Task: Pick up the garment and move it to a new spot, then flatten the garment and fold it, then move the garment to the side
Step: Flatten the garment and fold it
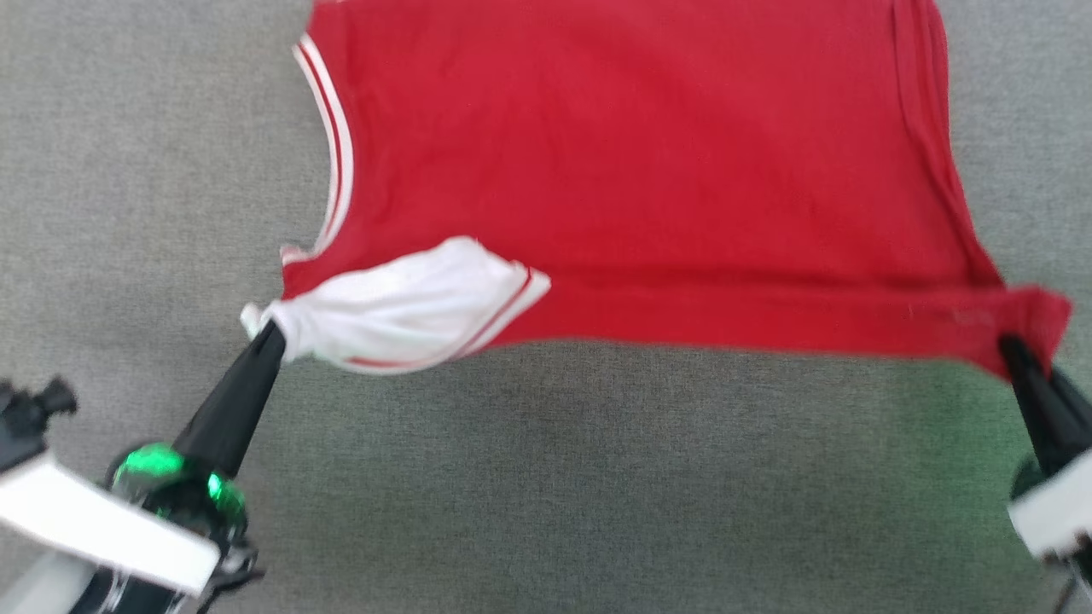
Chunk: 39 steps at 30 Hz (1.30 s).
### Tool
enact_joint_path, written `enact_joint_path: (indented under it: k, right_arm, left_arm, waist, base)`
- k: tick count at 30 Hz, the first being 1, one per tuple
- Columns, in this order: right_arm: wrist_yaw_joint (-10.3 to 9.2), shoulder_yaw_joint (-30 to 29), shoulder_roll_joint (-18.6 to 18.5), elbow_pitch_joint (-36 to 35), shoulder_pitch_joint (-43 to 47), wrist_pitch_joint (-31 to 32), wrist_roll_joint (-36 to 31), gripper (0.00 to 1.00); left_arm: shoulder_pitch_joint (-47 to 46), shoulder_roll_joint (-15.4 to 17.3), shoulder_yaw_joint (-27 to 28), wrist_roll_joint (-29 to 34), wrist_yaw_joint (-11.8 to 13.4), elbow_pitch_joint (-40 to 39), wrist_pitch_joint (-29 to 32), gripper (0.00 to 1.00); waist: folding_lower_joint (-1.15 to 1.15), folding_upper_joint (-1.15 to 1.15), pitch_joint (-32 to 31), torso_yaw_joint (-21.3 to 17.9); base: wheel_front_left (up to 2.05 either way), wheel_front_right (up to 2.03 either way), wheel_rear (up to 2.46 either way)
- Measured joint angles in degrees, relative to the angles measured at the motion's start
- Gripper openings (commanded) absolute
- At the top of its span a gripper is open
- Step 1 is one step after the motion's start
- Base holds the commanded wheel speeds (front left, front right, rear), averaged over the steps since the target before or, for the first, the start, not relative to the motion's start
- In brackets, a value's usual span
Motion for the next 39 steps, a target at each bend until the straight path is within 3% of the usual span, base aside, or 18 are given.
enact_joint_path:
  k: [7,14,31,39]
  right_arm:
    - [0.0,-1.8,0.0,-5.3,9.8,1.3,4.5,0.0]
    - [0.0,-2.9,0.0,-7.3,12.4,1.3,6.7,0.0]
    - [-0.01,2.8,0.0,10.2,-9.8,-1.1,1.3,0.0]
    - [0.0,3.4,0.0,16.5,-13.7,-5.4,-0.6,0.0]
  left_arm:
    - [11.3,0.5,5.3,1.0,0.0,-5.9,0.0,0.0]
    - [14.3,0.0,7.3,2.0,0.0,-9.1,0.0,0.0]
    - [-10.8,-4.2,0.6,0.7,0.0,5.7,0.6,0.0]
    - [-14.3,-5.3,-0.5,-0.2,0.0,13.5,0.4,0.0]
  waist:
    - [0.0,0.0,-1.8,-0.1]
    - [0.0,0.0,-2.4,-0.4]
    - [0.0,0.0,1.4,-1.4]
    - [0.0,0.0,4.2,-1.9]
  base:
    - [0.0,0.0,0.0]
    - [0.0,0.0,0.0]
    - [0.0,0.0,0.0]
    - [0.0,0.0,0.0]
